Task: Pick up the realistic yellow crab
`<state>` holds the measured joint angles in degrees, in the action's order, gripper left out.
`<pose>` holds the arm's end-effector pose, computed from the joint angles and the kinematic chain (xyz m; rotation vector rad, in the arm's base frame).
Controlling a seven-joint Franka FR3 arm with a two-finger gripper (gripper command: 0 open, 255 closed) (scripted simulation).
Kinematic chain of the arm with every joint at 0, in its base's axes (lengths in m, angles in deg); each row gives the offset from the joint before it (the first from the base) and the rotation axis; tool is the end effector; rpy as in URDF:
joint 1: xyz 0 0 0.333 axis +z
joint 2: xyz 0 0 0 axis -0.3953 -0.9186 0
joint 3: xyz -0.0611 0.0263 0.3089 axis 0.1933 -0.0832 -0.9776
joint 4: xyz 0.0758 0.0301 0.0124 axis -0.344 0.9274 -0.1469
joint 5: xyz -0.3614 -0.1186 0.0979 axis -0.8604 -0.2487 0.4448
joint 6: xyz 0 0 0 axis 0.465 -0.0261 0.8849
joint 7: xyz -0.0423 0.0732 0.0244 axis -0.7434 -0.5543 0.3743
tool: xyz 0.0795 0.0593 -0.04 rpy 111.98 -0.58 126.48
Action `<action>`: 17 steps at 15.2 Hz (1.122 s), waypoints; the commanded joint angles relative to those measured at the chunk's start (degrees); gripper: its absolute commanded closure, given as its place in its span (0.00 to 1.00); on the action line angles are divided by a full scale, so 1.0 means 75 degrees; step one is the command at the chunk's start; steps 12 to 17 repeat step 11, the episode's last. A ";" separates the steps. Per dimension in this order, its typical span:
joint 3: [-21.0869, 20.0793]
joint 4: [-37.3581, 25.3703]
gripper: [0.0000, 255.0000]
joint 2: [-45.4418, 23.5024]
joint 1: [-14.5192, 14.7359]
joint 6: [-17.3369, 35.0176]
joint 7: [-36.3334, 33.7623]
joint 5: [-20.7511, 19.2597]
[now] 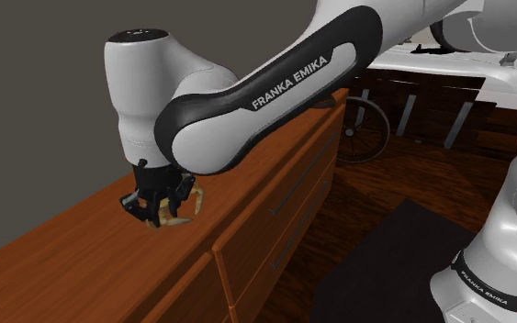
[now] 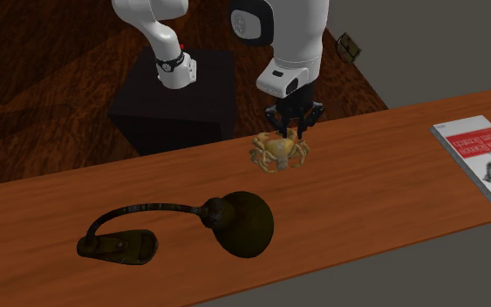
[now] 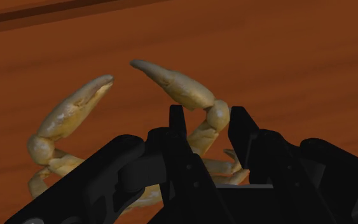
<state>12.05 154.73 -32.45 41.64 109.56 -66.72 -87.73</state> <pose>0.4506 0.4818 0.4155 -2.9996 -0.1766 -0.2603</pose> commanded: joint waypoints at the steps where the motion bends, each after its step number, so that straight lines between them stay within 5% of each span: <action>1: -0.0025 -0.0130 1.00 0.0048 -0.0007 -0.0169 0.0043 0.0054; 9: -0.0123 -0.0651 1.00 0.0285 -0.0044 -0.0884 0.0213 0.0276; 17: -0.0125 -0.0662 1.00 0.0289 -0.0044 -0.0898 0.0216 0.0280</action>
